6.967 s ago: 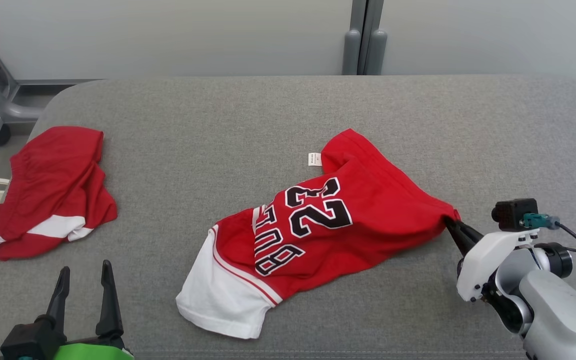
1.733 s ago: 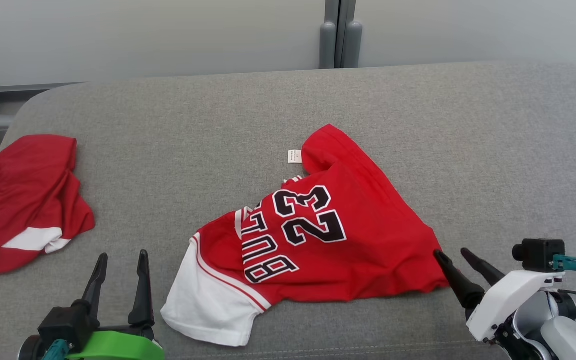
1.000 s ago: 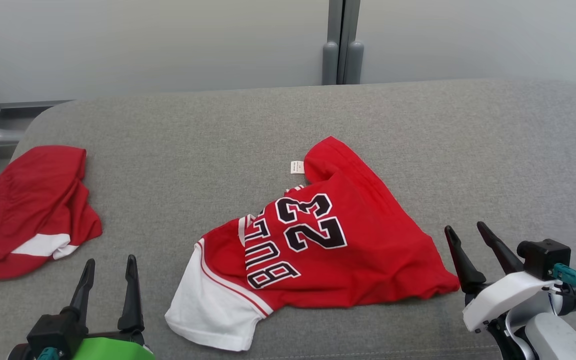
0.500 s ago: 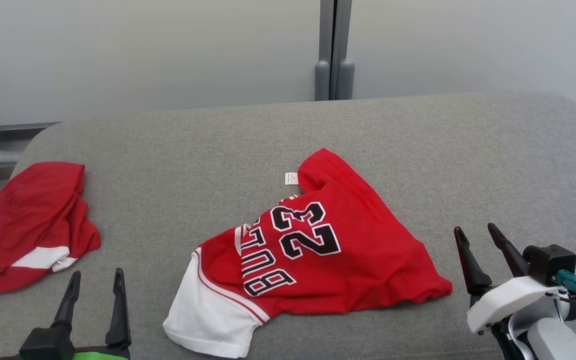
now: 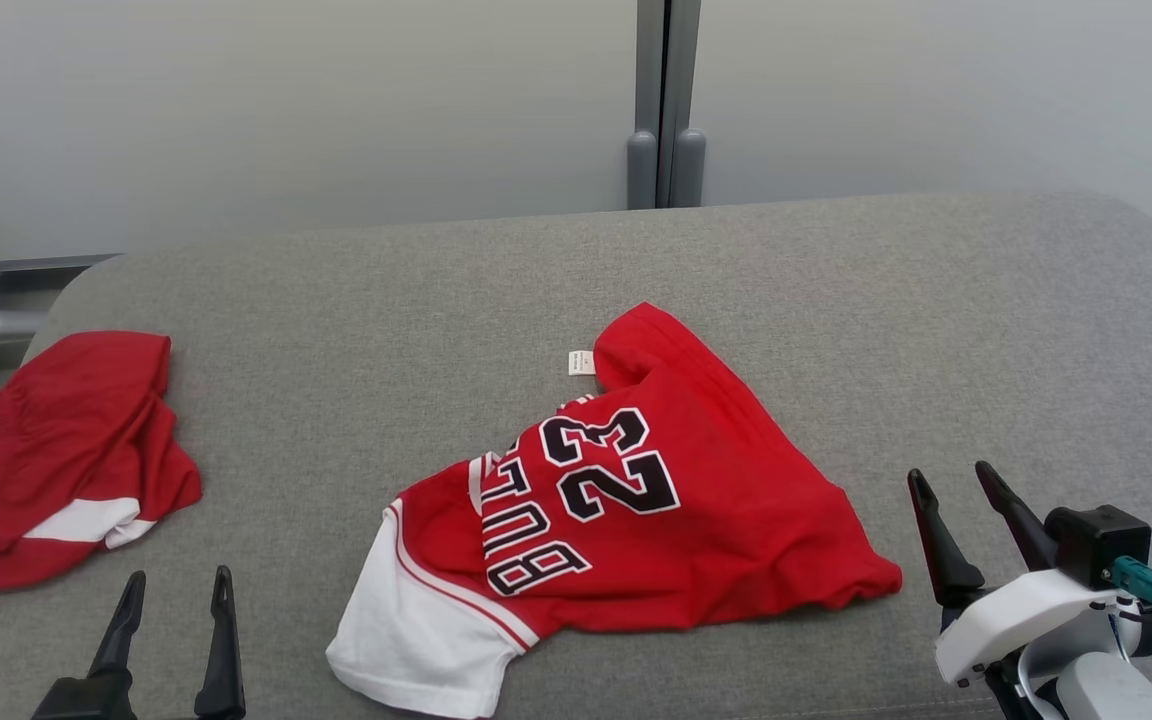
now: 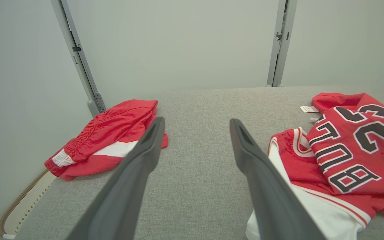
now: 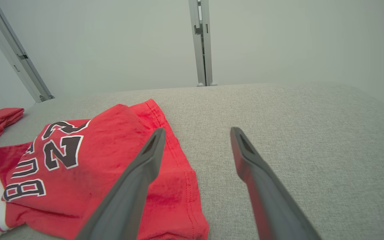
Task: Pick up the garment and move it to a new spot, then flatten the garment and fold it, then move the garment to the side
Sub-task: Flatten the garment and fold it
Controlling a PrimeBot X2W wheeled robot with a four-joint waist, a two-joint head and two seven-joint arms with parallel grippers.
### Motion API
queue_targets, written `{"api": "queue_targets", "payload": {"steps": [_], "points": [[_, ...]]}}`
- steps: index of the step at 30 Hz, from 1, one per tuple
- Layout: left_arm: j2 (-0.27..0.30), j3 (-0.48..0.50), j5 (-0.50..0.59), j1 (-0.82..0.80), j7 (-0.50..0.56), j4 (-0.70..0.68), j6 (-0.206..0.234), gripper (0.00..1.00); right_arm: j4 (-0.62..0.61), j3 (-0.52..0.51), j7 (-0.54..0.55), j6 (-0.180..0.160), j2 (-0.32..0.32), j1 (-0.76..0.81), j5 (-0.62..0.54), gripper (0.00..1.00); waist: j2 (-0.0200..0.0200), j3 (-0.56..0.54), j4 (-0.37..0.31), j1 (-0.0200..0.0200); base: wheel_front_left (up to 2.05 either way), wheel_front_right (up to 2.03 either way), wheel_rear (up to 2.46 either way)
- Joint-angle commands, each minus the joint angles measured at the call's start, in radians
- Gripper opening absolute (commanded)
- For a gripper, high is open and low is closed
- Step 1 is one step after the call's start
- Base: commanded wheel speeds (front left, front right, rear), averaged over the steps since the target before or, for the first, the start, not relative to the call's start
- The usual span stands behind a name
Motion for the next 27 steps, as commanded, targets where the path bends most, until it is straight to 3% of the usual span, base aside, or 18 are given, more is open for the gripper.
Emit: {"api": "queue_targets", "payload": {"steps": [1, 12, 27], "points": [[-0.002, 0.004, -0.008, 0.009, -0.004, -0.004, 0.003, 1.00, -0.002, -0.005, -0.004, 0.000, 0.000, 0.009, -0.003, 1.00, 0.0000, 0.000, 0.002, 0.0000, 0.00, 0.00, 0.00], [-0.004, 0.003, 0.004, 0.012, -0.004, -0.010, 0.007, 1.00, 0.015, -0.010, 0.012, 0.000, 0.001, 0.009, -0.029, 1.00, 0.0000, 0.003, 0.006, 0.0000, 0.00, 0.00, 0.00], [-0.014, 0.015, -0.014, -0.001, -0.003, -0.022, 0.005, 1.00, -0.055, 0.064, 0.005, 0.000, -0.023, 0.018, 0.059, 1.00, 0.0000, 0.008, 0.006, 0.0000, 0.00, 0.00, 0.00]]}}
